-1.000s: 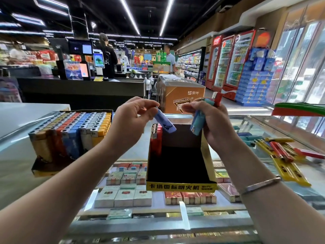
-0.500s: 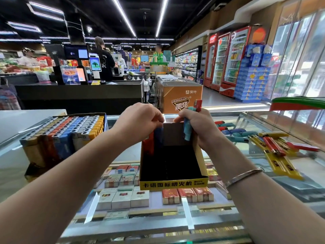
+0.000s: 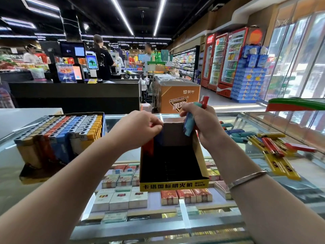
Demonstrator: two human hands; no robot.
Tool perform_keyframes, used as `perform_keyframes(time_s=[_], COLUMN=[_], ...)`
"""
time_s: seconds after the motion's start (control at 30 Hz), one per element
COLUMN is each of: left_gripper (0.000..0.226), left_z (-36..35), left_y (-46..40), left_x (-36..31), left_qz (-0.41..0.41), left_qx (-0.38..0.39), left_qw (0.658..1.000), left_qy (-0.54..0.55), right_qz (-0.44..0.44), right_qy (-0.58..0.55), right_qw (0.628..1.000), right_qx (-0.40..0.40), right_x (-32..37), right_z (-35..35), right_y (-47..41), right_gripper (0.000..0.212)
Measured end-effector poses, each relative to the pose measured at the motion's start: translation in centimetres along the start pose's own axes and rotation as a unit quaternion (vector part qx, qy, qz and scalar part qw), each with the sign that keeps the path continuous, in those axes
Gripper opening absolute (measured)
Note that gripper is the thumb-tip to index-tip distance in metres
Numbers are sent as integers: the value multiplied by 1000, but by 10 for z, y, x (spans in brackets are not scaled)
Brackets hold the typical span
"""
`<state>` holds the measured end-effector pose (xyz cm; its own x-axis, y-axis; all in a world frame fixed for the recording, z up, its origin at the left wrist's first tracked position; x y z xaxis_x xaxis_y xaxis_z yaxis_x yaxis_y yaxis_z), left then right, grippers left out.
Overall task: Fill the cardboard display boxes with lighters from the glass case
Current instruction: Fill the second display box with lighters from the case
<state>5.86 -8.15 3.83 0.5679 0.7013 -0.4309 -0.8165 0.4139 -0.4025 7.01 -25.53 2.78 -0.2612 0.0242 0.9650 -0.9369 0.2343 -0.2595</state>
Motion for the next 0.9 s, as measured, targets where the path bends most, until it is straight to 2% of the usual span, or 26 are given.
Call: perform_keyframes(time_s=[0.1,0.23,0.33,0.47,0.6,0.9], left_gripper=[25,40,46,37,22,30], left_z=[-2,-4,-5,-6,-5,-14], left_y=[6,10,15,19,20,18], left_x=[2,-13,-28,-33,-31,-33], left_qz=[-21,-76,-158,-247,-296,-340], left_qx=[-23,-114,-183,-232,-233,-202], left_qw=[999,989,970,936,918,910], left_qy=[19,54,1,-99,-121,-125], right_qz=[68,119,69,-15,-60,-125], right_qy=[-56,-145,-222,-304,-320,-337], right_qw=[996,977,961,942,933,914], right_qx=[-3,103,148,144,155,187], right_x=[11,19,14,6,4,2], right_z=[1,-5,-14,-21,-22,-21], right_y=[2,12,15,16,16,20], right_gripper=[23,23,29,34,40,44])
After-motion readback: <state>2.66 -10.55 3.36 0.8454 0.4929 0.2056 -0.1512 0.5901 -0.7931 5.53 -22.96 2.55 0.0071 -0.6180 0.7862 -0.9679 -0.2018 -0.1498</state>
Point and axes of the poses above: each hand's wrist, its own y-axis away from the middle knuckle, its own z-axis out of the back of the hand, x = y × z, the point moved 3 cm from there along -y, towards the middle knuckle, and after that the axes turned 7 degrees about y, right-handed, at the moved point
